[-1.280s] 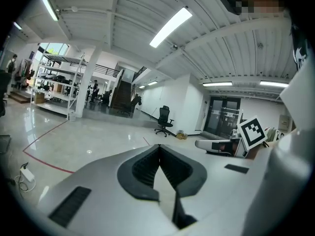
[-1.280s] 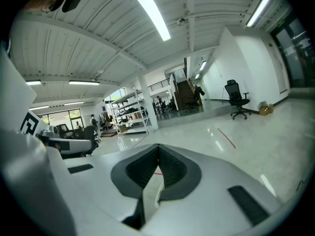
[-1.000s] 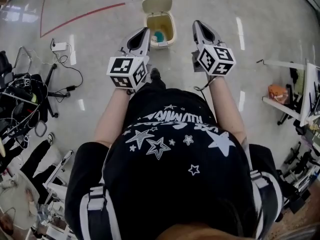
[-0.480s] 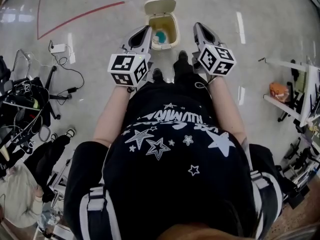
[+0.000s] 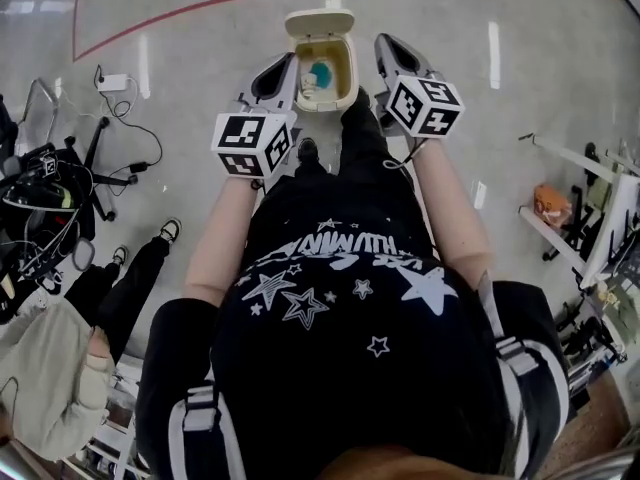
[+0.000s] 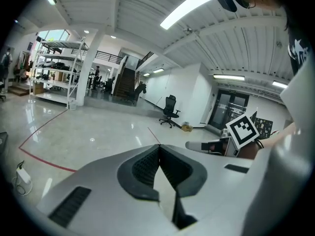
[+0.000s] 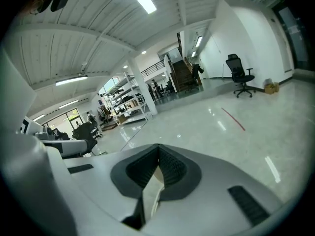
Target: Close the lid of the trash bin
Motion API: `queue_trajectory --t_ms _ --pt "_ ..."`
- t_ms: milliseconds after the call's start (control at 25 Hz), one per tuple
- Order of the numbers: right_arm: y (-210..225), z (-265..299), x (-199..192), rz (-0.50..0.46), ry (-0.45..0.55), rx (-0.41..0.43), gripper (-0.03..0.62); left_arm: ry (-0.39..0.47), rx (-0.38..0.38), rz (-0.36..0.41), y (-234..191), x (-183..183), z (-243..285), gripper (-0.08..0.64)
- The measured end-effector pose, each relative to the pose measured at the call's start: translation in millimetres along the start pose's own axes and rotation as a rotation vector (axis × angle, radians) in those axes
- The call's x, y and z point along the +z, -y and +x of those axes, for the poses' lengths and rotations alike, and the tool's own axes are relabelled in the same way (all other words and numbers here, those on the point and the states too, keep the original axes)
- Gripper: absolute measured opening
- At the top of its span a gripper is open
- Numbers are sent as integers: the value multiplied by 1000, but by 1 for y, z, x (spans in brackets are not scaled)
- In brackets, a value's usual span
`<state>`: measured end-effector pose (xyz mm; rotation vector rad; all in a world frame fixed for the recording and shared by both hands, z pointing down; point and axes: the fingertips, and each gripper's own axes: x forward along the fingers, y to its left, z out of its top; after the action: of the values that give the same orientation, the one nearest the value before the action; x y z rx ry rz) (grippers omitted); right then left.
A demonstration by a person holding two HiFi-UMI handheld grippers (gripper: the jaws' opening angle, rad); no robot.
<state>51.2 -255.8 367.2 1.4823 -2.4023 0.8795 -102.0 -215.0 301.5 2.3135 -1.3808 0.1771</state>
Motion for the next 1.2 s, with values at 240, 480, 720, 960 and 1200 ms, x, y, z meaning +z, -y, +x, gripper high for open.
queue_trajectory --t_ms 240,480,720,960,1200 --pt "21 57 4 -11 -63 41 2 -42 46 -16 -28 -7 57 12" --pt "41 111 -13 -5 -128 77 2 -85 93 -45 -55 -31 111 12" --pt "58 154 -35 -21 -177 100 1 -140 135 -47 -80 -64 148 12" --pt "73 183 -59 -41 -223 121 2 -187 178 -44 -106 -94 173 11" --pt "77 191 -81 -56 -262 153 2 -236 204 -11 -117 -119 187 12"
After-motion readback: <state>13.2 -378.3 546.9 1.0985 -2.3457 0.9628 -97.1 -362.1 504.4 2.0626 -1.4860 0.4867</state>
